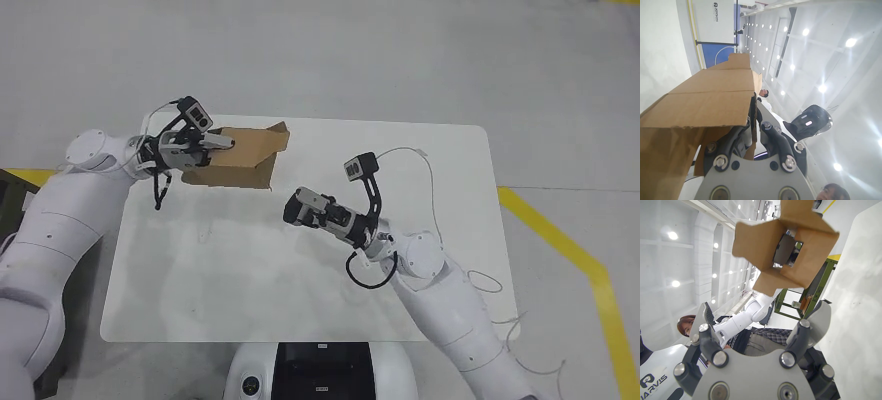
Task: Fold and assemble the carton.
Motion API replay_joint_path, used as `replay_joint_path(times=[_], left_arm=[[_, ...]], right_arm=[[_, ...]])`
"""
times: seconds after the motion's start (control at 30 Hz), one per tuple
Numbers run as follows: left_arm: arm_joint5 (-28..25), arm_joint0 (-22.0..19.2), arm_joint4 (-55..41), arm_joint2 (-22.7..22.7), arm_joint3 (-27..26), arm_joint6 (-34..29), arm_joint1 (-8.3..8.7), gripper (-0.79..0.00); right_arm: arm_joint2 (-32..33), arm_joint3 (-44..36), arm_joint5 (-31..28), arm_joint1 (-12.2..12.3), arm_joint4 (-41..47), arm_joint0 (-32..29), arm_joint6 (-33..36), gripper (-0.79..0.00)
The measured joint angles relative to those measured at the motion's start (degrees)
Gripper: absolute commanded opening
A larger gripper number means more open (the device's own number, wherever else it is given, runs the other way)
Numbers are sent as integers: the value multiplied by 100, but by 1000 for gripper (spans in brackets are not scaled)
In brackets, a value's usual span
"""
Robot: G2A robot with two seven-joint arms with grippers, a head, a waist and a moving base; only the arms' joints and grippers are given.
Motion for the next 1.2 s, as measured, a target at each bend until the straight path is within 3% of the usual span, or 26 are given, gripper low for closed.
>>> replay_joint_path(times=[0.27,0.57,0.8,1.2], left_arm=[[-228,-20,284,-16,195,365,-217,-785],[-185,94,698,-50,180,189,-345,-785],[69,139,863,-127,188,-208,-405,-785],[540,298,875,-226,-204,-212,-369,-785]], right_arm=[[-305,-79,-161,-65,150,72,51,0],[-218,-68,-377,-78,64,169,-153,0],[8,-21,-417,-34,-288,153,-338,0],[-13,26,-427,-37,-103,192,-225,0]])
